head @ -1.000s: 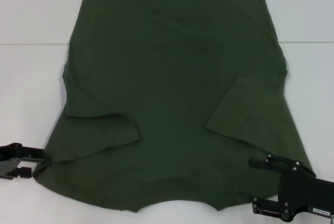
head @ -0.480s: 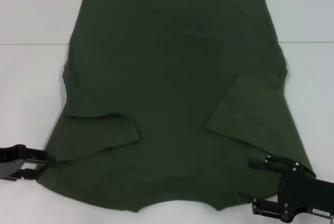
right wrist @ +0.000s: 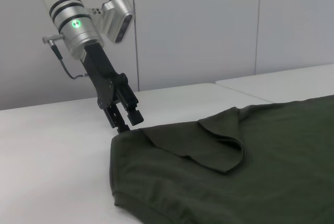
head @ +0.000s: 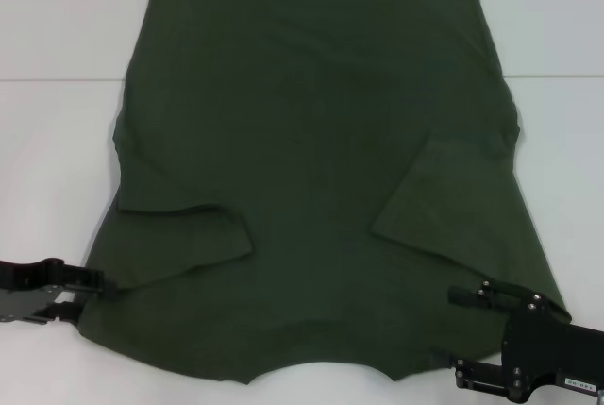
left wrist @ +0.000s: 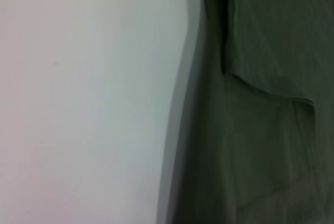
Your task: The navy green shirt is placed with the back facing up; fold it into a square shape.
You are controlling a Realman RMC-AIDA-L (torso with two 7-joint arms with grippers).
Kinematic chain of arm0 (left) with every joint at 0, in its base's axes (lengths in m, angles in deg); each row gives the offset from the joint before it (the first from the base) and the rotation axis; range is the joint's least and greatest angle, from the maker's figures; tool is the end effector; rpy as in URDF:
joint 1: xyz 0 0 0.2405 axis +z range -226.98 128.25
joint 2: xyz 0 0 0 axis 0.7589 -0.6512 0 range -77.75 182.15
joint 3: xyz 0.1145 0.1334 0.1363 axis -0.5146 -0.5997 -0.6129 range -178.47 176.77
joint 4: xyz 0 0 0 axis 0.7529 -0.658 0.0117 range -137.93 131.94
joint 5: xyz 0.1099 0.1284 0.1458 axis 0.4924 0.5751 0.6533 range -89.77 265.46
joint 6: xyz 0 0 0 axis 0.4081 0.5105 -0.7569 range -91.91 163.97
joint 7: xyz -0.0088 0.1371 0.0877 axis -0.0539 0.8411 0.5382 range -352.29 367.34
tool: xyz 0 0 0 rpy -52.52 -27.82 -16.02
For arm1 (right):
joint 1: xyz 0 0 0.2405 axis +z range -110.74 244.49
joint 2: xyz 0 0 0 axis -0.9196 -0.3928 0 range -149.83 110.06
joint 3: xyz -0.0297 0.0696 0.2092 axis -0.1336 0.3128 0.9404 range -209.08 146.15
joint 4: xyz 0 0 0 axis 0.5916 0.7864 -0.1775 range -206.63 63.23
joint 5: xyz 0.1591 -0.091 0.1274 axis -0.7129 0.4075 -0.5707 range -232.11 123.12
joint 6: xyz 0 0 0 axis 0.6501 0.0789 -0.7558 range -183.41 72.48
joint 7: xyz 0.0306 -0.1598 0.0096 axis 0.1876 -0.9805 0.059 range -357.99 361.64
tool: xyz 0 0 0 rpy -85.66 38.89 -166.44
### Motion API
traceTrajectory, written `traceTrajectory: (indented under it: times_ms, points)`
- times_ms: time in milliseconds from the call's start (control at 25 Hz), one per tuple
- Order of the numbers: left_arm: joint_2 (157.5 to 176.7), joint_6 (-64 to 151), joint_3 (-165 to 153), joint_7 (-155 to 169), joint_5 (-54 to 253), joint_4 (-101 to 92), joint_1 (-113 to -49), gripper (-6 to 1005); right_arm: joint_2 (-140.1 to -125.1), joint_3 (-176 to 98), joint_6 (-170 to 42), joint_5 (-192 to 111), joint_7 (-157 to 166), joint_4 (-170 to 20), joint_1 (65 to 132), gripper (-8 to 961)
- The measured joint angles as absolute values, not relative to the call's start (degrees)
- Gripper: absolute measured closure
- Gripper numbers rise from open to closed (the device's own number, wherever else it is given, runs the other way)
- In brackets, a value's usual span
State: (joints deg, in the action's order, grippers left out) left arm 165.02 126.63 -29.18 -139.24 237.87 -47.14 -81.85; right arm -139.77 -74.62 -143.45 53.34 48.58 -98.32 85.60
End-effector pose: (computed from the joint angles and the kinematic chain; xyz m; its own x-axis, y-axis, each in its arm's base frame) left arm -0.3236 0.3208 0.0619 -0.0471 0.9652 0.2571 0.9906 0.0782 -0.1124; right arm 0.2900 0.2596 -0.0387 0.8539 -0.1215 -0.5061 -0.3025 -0.9072 -0.2925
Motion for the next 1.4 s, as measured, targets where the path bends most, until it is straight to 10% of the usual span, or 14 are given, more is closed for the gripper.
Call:
traceTrajectory:
  times_ms: [1040,1400]
  points:
    - [166.96,126.48,-33.29,-137.87,237.68,-48.49,-84.70,306,-139.77,-74.53,-143.66,53.33,49.98,-98.69,85.59,168]
    - [166.62,126.27,-34.18,-137.67,237.81,-48.29,-84.57,890,-139.77,-74.60,-143.78,53.09,50.10,-98.86,85.67,171]
